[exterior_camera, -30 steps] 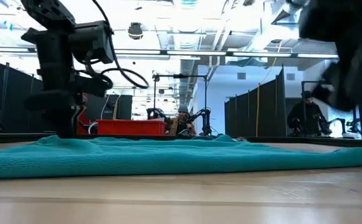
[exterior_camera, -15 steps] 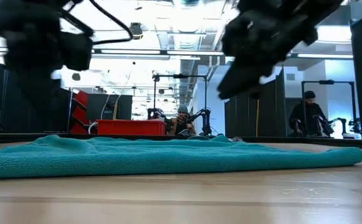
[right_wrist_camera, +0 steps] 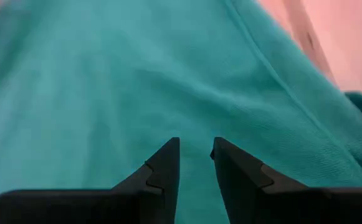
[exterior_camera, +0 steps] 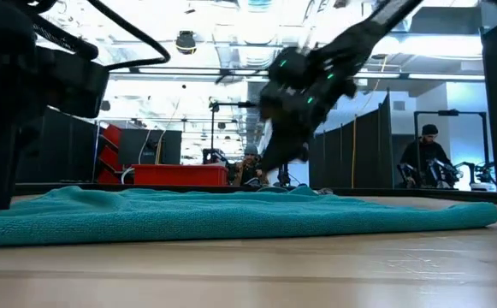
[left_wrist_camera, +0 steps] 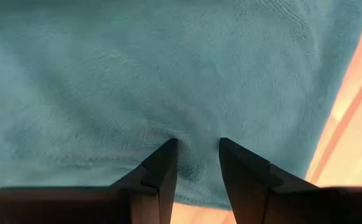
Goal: Roll towel
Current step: Roll the blue towel
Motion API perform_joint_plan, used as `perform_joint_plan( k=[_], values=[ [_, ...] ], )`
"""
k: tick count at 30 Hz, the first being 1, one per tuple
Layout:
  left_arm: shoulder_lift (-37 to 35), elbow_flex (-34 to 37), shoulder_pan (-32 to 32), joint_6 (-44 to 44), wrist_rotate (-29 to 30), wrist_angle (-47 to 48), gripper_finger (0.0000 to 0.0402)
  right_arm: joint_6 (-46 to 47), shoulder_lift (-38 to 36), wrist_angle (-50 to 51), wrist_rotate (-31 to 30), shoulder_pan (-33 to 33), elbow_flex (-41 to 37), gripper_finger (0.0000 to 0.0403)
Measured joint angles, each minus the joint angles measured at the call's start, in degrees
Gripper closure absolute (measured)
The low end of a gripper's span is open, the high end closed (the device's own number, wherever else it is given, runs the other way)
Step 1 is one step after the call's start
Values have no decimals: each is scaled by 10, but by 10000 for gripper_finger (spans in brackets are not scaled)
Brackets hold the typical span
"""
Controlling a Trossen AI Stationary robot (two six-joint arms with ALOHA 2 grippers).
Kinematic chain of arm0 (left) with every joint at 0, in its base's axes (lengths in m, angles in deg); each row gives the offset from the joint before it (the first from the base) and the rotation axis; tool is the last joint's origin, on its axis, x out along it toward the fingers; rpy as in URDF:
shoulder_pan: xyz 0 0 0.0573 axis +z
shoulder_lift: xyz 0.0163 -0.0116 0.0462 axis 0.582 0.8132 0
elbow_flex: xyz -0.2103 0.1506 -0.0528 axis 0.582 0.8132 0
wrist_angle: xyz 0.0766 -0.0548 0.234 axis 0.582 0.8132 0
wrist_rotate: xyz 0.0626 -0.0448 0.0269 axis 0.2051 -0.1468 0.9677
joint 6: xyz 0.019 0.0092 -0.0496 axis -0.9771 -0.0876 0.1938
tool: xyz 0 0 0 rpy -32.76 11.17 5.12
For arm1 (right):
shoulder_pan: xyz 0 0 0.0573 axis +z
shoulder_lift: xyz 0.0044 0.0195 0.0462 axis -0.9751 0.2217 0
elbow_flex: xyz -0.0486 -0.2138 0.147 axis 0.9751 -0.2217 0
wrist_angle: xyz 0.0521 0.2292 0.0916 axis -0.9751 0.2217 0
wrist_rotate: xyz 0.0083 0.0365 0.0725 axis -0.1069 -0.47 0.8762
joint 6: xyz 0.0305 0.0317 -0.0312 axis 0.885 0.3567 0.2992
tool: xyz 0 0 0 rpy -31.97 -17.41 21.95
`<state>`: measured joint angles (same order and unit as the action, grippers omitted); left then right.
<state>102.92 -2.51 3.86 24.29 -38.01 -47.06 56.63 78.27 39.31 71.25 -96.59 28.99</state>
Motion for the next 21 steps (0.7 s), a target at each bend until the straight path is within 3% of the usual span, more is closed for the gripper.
perform_joint_plan(
  k=[6, 21],
  values=[
    [9, -12, -18, 30, 17, 14, 297, -48, 49, 54, -1, -18, 56, 316],
    [8, -12, -100, 133, 69, 62, 298, -73, 53, 92, 2, -83, 54, 316]
  ],
)
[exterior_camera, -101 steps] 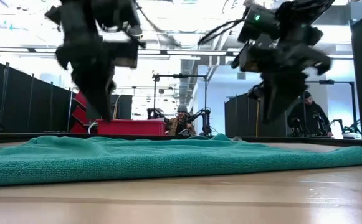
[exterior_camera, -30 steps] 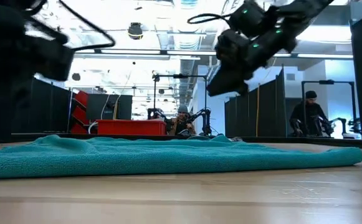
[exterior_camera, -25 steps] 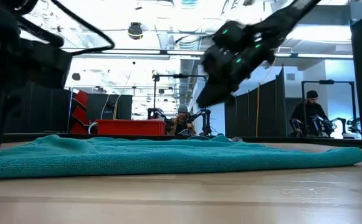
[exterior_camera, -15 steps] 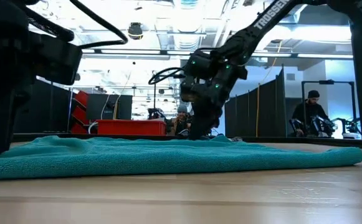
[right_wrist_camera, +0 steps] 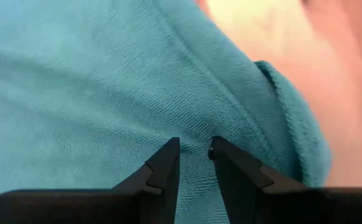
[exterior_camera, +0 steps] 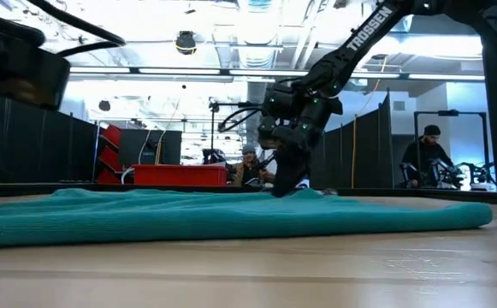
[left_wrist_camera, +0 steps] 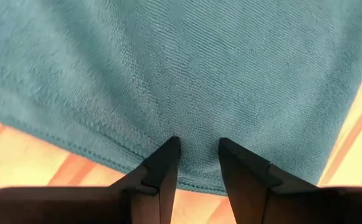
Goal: Roll towel
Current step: Roll the blue towel
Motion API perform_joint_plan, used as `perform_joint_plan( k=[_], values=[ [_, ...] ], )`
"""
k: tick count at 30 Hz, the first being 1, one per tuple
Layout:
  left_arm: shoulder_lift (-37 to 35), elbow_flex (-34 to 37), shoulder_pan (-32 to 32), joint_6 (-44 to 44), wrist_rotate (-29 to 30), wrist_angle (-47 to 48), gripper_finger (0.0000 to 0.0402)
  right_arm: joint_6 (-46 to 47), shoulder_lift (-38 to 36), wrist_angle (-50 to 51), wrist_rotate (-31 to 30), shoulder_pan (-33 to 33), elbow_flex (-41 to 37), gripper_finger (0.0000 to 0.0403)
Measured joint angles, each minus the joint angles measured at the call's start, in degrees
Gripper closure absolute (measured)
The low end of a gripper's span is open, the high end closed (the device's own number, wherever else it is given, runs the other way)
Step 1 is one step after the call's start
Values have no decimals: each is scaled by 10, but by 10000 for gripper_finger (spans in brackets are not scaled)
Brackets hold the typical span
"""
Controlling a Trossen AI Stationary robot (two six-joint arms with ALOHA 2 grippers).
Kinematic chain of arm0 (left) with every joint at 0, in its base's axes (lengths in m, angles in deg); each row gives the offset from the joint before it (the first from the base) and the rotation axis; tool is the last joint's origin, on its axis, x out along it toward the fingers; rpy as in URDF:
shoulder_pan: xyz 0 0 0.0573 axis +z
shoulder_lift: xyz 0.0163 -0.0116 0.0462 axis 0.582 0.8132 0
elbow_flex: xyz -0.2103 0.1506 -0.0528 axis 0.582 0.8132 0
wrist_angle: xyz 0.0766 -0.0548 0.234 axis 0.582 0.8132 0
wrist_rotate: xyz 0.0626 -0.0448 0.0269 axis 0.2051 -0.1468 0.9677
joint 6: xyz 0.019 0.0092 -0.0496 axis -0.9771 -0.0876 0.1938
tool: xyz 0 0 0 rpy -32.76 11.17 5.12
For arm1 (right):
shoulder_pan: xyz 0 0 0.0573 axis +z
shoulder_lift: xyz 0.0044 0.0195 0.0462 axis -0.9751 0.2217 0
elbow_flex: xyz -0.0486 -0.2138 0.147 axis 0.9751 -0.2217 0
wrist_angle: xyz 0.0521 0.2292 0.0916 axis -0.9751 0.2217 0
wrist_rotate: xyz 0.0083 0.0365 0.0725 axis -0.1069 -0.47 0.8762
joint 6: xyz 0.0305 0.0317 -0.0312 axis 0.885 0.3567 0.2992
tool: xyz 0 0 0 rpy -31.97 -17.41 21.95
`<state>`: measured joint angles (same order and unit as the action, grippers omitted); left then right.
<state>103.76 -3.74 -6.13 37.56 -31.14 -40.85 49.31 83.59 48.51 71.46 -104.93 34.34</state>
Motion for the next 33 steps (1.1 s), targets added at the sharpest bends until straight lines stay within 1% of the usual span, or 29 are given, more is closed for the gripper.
perform_joint_plan(
  k=[3, 9, 12, 17, 21, 23, 28, 30, 33],
  values=[
    [0, 0, -11, 14, 3, 1, 298, -1, -1, 0, 0, -4, 0, 316],
    [0, 0, -2, -12, 1, 0, 298, -19, -20, -4, 24, 33, -2, 316],
    [0, 0, 13, -41, 1, 0, 298, -22, -31, 6, 31, 67, -1, 316],
    [-9, 1, 36, -73, 4, 27, 298, -32, -34, 69, 33, 145, -2, 316],
    [-50, 1, 46, -76, 10, 78, 297, -51, -37, 131, 44, 219, -3, 316],
    [-80, 2, 47, -81, 12, 92, 297, -43, -37, 123, 44, 249, -11, 316],
    [-145, 1, 36, -86, 9, 99, 297, 10, -37, 111, 42, 309, -29, 316],
    [-167, 1, 29, -82, 24, 126, 297, 31, -37, 109, 42, 334, -32, 316],
    [-181, 1, 34, -76, 65, 209, 297, 58, -37, 89, 43, 362, -42, 316]
  ],
)
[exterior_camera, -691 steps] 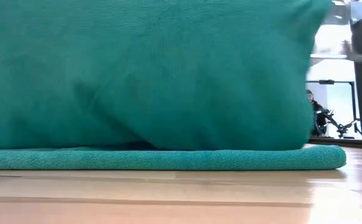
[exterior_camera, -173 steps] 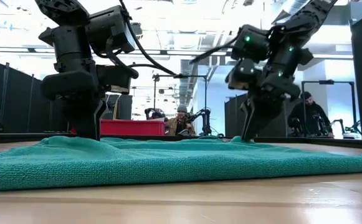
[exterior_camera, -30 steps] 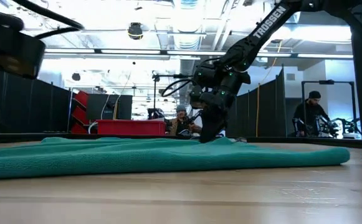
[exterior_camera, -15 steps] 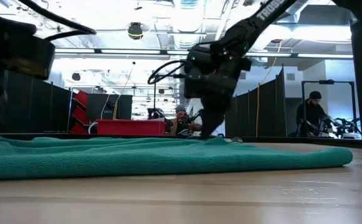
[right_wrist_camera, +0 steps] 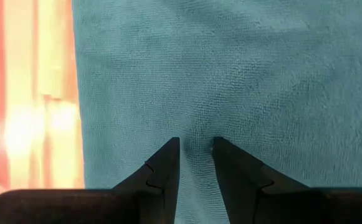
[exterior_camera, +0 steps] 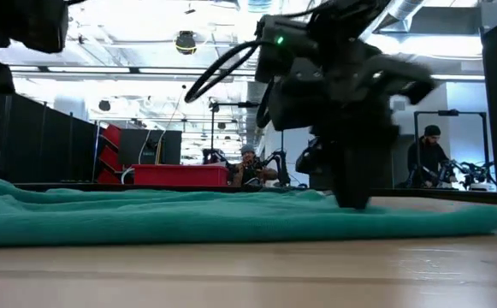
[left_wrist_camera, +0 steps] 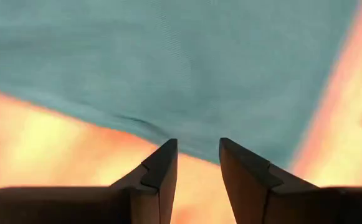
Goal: Roll towel
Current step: Roll the blue towel
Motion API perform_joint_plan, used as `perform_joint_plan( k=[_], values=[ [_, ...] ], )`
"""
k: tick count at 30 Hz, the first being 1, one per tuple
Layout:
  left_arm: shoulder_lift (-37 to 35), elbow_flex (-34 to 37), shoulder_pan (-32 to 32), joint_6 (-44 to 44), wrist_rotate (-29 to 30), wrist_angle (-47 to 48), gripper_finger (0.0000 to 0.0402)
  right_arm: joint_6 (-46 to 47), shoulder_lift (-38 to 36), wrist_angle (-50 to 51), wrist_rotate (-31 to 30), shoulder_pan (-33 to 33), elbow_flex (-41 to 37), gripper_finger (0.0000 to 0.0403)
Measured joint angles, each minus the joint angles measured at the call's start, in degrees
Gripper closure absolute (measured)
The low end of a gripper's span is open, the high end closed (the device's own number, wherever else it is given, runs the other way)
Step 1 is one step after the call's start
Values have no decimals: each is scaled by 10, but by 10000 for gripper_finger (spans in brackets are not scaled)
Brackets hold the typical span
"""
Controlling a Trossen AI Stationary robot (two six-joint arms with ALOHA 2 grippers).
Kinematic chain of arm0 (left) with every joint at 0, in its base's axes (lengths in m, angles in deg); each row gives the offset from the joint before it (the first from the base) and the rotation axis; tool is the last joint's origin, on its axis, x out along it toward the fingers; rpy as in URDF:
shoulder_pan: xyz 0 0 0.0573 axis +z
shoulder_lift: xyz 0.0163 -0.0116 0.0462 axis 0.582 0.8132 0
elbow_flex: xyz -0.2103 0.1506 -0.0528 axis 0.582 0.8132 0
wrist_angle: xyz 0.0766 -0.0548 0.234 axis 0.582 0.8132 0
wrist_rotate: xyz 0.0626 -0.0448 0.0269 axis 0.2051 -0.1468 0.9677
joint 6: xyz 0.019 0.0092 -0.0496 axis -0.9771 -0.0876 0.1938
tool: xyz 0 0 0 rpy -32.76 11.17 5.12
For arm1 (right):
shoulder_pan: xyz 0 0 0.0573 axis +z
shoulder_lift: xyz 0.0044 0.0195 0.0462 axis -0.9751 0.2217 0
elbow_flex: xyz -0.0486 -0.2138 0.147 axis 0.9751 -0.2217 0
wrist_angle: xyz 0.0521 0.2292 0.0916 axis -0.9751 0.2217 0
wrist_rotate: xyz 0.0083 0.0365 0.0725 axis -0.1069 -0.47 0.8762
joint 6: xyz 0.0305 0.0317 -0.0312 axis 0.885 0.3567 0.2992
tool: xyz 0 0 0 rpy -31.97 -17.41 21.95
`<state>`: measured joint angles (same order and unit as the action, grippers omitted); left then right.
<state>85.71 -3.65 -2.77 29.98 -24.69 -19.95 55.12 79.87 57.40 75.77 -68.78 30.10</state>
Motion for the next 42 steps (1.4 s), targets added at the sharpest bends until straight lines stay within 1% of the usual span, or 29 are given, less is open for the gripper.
perform_joint_plan(
  k=[7, 10, 12, 14, 18, 20, 22, 26, 27, 29, 31, 37, 40, 42],
  values=[
    [0, 20, 44, -54, 30, 95, 297, 93, -4, -79, 5, 37, -46, 316],
    [0, 37, 59, -98, 43, 74, 297, 134, -14, -108, 1, 54, -49, 316],
    [0, 47, 74, -127, 46, 59, 297, 151, -21, -127, -21, 67, -50, 316],
    [0, 50, 89, -146, 51, 55, 297, 160, -27, -120, -53, 77, -50, 316],
    [-4, 52, 102, -174, 55, 50, 297, 178, -46, -105, -83, 85, -51, 316],
    [-7, 52, 101, -201, 34, 21, 297, 183, -66, -106, -100, 90, -51, 316],
    [-12, 52, 98, -237, -4, -23, 297, 184, -87, -109, -106, 103, -50, 316],
    [-13, 38, 92, -313, -127, -124, 297, 205, -119, -113, -112, 132, -50, 316],
    [-11, 30, 90, -326, -148, -134, 297, 219, -126, -116, -112, 138, -50, 316],
    [-1, 2, 80, -345, -156, -134, 297, 253, -134, -120, -112, 149, -50, 316],
    [23, -35, 66, -368, -146, -98, 297, 289, -133, -124, -112, 156, -50, 316],
    [137, -178, 1, -428, -98, 57, 297, 377, -124, -142, -106, 170, -49, 315],
    [195, -247, -31, -427, -88, 98, 297, 378, -124, -141, -106, 182, -23, 315],
    [220, -285, -45, -413, -88, 116, 297, 374, -124, -140, -108, 197, 2, 315]
  ],
)
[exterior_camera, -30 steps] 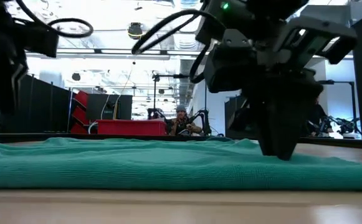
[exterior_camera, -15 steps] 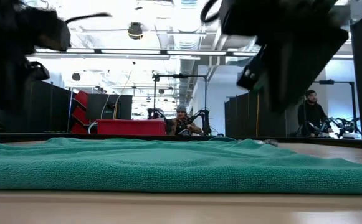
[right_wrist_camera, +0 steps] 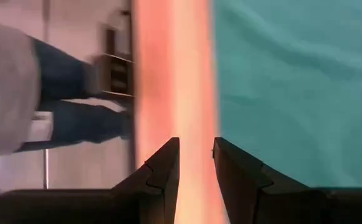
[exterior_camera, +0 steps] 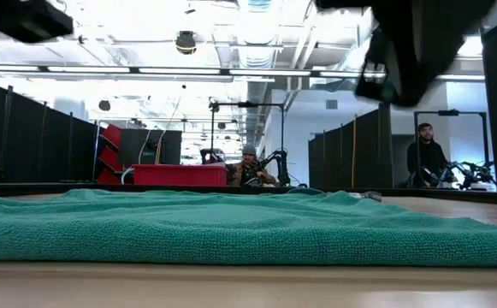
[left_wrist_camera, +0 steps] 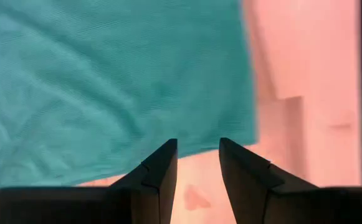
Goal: Roll towel
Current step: Roll the blue towel
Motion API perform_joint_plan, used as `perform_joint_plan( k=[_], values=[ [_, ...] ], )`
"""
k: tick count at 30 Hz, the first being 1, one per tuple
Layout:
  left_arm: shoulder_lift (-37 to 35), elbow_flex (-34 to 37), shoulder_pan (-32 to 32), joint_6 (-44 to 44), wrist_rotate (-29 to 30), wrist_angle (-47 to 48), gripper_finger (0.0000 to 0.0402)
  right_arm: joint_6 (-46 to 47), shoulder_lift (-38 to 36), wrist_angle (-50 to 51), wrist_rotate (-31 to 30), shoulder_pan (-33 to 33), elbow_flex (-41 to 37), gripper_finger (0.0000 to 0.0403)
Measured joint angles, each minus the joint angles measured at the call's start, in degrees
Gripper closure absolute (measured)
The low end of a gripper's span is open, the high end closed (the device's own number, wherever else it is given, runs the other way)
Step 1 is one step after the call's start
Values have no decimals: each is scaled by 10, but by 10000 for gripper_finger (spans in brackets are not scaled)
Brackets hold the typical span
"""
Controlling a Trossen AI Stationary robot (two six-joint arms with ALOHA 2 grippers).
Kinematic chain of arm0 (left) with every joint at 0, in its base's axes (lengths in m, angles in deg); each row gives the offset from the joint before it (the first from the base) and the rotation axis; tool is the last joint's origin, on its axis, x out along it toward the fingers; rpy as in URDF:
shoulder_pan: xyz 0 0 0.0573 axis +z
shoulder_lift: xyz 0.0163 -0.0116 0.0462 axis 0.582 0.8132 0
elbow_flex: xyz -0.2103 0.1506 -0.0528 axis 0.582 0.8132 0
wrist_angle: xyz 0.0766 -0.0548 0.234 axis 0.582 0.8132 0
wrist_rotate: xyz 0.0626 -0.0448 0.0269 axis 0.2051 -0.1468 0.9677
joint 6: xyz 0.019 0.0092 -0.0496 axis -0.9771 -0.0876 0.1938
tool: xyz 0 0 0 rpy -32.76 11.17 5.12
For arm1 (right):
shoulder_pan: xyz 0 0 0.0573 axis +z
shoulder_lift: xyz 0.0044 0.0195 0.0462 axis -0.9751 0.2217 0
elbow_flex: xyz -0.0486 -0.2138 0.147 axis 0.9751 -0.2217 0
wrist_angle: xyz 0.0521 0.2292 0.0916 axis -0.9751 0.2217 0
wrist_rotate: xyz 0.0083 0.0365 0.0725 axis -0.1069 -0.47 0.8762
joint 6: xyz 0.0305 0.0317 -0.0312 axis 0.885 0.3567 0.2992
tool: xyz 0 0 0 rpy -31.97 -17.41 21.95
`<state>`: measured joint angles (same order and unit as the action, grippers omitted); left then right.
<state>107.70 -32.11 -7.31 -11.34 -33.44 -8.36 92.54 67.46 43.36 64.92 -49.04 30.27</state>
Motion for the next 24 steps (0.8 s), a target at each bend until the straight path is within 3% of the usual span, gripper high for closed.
perform_joint_plan(
  k=[4, 14, 18, 24],
  values=[
    [14, -45, -8, 46, 9, 28, 297, -46, 0, 8, 0, 29, 41, 315],
    [15, -46, 30, 22, 14, -113, 297, -107, -1, -6, -4, 3, 61, 316],
    [15, -42, 46, 74, 13, -120, 296, -67, 1, 30, -5, -2, 61, 316],
    [15, -32, 75, 39, -19, -89, 296, -96, -1, 49, -16, -21, 61, 316]
  ],
)
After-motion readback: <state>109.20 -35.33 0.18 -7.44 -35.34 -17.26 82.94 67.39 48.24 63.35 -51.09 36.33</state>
